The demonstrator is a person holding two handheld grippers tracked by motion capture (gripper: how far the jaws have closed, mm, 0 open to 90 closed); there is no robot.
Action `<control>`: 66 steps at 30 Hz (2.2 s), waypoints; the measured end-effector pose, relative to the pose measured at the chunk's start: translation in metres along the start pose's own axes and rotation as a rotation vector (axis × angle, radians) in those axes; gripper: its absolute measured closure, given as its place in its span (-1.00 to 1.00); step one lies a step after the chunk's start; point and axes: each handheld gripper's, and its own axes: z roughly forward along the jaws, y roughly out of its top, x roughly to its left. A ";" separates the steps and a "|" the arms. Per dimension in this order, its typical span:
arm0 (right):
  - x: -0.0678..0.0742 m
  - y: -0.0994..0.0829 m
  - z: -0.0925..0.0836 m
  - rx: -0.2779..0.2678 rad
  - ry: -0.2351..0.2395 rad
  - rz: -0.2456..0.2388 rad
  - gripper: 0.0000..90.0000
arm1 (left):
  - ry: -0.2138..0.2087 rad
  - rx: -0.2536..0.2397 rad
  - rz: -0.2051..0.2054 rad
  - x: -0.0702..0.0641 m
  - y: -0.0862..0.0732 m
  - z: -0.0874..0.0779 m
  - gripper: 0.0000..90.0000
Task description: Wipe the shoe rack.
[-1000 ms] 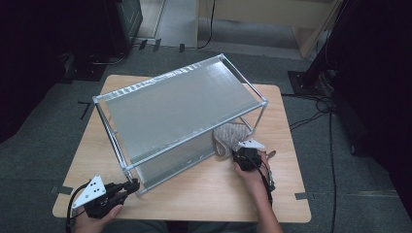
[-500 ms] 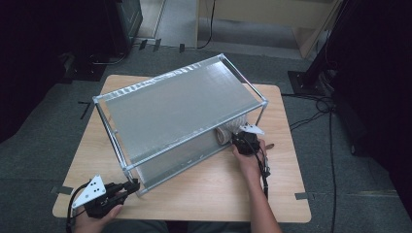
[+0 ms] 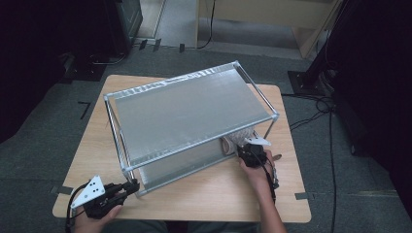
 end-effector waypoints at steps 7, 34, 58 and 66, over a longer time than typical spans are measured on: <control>-0.026 -0.006 -0.011 -0.136 -0.093 0.119 0.56 | -0.002 0.002 0.006 -0.001 0.001 0.002 0.75; 0.201 -0.032 -0.015 -0.081 0.433 -0.288 0.56 | -0.028 0.006 -0.001 -0.006 0.002 0.009 0.74; 0.045 -0.010 -0.001 -0.066 0.090 -0.021 0.55 | -0.021 0.014 -0.007 -0.008 0.003 0.011 0.74; -0.019 -0.013 -0.014 -0.115 -0.075 0.141 0.56 | 0.004 0.011 -0.013 -0.006 0.003 0.009 0.74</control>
